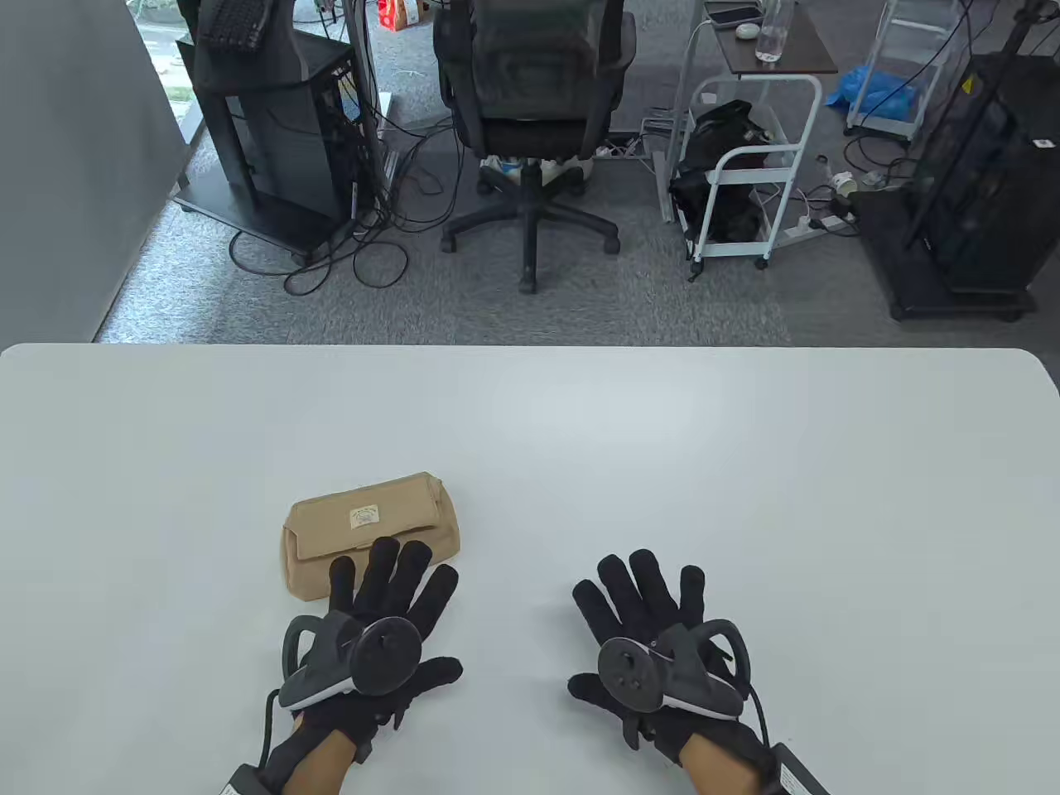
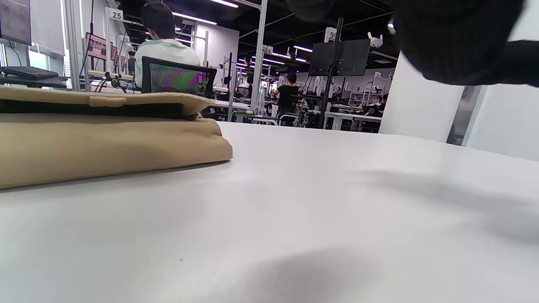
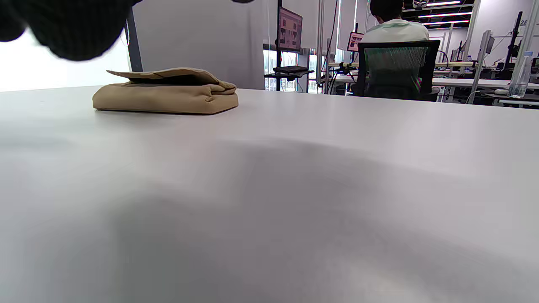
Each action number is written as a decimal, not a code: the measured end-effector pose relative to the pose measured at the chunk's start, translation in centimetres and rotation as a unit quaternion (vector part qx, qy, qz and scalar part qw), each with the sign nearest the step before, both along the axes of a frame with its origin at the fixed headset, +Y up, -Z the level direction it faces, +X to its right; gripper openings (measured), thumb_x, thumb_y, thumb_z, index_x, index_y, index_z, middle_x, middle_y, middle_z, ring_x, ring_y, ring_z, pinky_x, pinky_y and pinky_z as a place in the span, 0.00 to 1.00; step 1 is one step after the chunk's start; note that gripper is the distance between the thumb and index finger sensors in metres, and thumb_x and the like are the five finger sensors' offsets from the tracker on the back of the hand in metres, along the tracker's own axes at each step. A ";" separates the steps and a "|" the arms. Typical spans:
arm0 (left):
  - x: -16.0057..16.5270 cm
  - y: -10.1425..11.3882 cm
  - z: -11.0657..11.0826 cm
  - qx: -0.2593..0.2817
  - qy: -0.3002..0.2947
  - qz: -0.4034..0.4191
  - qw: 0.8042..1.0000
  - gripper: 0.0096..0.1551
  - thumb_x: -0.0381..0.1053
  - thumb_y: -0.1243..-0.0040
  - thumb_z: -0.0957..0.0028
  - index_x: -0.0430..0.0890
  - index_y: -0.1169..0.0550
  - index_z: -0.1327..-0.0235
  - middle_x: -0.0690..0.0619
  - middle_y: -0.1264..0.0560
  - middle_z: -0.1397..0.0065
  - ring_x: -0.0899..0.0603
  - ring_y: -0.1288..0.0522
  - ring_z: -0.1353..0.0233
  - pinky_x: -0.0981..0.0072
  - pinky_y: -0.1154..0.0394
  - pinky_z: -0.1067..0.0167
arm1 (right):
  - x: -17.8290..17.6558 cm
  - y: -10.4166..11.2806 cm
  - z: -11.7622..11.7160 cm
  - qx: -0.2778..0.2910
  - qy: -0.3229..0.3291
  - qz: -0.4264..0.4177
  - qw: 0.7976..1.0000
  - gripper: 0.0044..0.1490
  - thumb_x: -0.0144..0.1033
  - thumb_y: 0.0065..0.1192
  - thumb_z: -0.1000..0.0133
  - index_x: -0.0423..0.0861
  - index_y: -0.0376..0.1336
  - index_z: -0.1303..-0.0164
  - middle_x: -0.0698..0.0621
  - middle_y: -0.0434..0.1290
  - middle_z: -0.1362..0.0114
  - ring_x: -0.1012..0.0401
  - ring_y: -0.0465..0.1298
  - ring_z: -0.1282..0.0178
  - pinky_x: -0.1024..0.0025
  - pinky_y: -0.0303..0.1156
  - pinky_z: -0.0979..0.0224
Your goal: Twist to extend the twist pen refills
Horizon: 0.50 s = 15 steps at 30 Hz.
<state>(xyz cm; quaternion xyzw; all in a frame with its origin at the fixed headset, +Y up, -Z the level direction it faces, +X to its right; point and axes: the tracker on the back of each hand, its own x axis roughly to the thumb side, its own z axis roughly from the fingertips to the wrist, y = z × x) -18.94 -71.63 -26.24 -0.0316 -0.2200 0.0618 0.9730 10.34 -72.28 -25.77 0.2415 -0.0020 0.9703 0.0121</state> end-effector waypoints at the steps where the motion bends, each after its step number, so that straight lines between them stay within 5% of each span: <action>1: 0.0 0.0 0.0 -0.002 0.000 0.000 1.000 0.59 0.75 0.42 0.59 0.54 0.49 0.18 0.43 0.61 0.14 0.31 0.67 0.17 0.25 0.68 0.33 | 0.0 0.0 0.0 -0.001 0.000 0.000 1.000 0.65 0.73 0.58 0.53 0.47 0.39 0.16 0.37 0.37 0.13 0.35 0.36 0.19 0.17 0.35 0.30; 15: 0.0 -0.1 -0.1 -0.007 0.002 -0.001 1.000 0.59 0.75 0.42 0.59 0.53 0.49 0.18 0.43 0.61 0.14 0.31 0.67 0.17 0.26 0.68 0.33 | 0.1 0.0 -0.1 -0.006 -0.004 -0.005 1.000 0.65 0.73 0.57 0.52 0.47 0.39 0.16 0.37 0.37 0.13 0.35 0.36 0.19 0.17 0.35 0.31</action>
